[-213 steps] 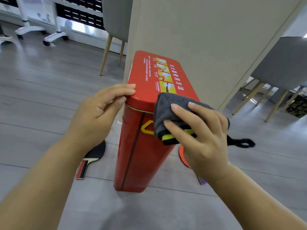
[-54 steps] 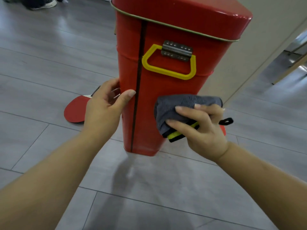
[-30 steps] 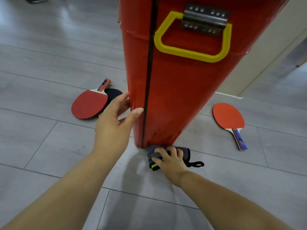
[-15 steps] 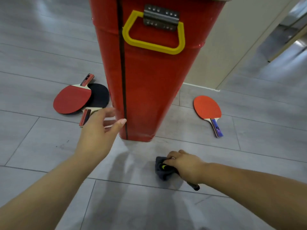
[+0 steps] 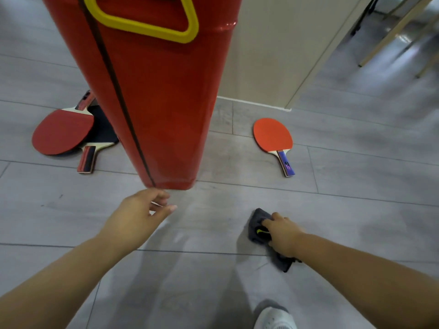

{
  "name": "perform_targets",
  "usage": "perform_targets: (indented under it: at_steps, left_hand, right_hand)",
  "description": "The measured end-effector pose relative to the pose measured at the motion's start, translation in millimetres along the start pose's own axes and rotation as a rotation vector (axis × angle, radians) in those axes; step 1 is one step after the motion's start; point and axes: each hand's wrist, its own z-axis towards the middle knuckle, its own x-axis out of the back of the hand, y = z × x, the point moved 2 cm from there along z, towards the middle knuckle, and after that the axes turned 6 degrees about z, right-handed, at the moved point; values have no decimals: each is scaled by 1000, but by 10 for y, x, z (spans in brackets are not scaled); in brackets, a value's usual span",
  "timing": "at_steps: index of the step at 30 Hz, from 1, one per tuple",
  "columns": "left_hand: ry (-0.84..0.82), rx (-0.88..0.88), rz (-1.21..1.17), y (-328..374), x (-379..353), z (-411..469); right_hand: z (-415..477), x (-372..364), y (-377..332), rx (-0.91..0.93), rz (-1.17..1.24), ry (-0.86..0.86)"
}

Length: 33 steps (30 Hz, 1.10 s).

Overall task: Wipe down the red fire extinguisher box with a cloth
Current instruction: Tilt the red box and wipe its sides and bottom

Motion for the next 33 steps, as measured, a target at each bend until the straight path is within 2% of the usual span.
perform_targets:
  at_steps: [11,19,26,33]
  left_hand:
    - [-112,-139,100,384,-271,141]
    - [-53,-295,88,844,-181,289]
    - [62,-494,-14,1423,342,180]
    - [198,-683,-61,1986,1176,-205]
  right_hand:
    - [77,480,-231,242,271,218]
    - [-35,1052,-53,199,406,470]
    - [-546,1876,91,218,699,852]
    - [-1261,2678,-202,406,787,1126]
